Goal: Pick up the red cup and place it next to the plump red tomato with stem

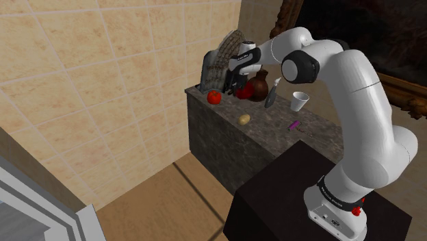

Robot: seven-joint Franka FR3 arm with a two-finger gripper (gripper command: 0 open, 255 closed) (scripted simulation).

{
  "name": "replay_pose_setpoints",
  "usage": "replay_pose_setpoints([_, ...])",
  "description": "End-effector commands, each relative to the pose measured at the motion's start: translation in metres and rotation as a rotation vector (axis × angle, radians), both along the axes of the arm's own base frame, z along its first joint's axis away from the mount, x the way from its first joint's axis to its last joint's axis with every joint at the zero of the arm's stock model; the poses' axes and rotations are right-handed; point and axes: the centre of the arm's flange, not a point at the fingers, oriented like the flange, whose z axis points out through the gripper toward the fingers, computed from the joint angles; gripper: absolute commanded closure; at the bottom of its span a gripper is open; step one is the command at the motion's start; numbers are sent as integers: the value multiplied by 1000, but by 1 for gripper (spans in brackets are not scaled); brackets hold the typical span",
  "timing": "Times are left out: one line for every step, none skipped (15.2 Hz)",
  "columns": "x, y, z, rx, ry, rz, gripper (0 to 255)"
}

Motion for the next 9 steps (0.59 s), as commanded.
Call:
replay_pose_setpoints([0,-1,-9,-1,-2,0,255])
replay_pose_setpoints([0,-1,-14,-1,-2,0,255])
replay_pose_setpoints([0,-1,-20,-1,-2,0,255])
replay_pose_setpoints([0,-1,-25,-1,-2,0,255])
replay_pose_setpoints([0,-1,-30,-1,-2,0,255])
replay_pose_setpoints([0,-1,-36,-1,-2,0,255])
replay_pose_setpoints([0,-1,-41,-1,-2,0,255])
replay_pose_setpoints([0,-1,-46,-1,-2,0,255])
replay_pose_setpoints([0,-1,-51,-1,-2,0,255])
